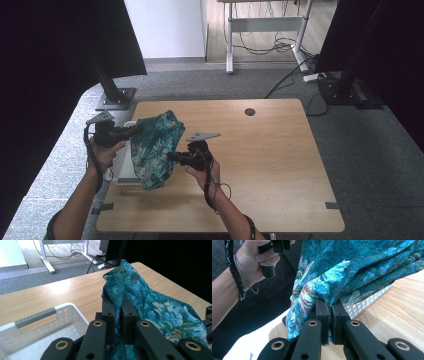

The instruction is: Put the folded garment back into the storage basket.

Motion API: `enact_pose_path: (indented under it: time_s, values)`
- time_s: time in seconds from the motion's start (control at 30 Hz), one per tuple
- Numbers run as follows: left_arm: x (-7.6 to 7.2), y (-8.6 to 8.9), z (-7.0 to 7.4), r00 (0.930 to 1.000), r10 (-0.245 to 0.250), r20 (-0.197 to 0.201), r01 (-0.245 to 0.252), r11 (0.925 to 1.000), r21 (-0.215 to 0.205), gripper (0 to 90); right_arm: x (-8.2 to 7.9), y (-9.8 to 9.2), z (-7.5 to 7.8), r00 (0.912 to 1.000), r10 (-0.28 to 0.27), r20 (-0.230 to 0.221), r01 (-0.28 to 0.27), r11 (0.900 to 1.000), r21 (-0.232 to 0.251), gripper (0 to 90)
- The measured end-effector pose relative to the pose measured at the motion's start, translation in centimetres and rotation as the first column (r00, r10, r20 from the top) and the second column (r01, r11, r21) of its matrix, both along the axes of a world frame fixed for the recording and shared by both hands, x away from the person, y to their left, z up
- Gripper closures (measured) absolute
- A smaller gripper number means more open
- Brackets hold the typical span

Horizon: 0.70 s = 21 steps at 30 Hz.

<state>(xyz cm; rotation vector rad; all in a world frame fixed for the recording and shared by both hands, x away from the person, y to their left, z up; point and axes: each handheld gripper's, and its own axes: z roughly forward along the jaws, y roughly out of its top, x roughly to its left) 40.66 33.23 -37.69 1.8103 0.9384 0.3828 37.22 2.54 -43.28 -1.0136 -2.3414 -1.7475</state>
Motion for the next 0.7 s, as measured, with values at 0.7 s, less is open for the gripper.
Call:
enact_pose_path:
  time_s: [0.7]
  values:
    - [0.4, 3.0, -0.3, 0.9999, 0.014, -0.008, -0.014, 0.9998, 0.014, 82.9, 1.0, 3.2, -0.3, 0.9998, 0.014, -0.012, -0.014, 1.000, -0.002, 86.2]
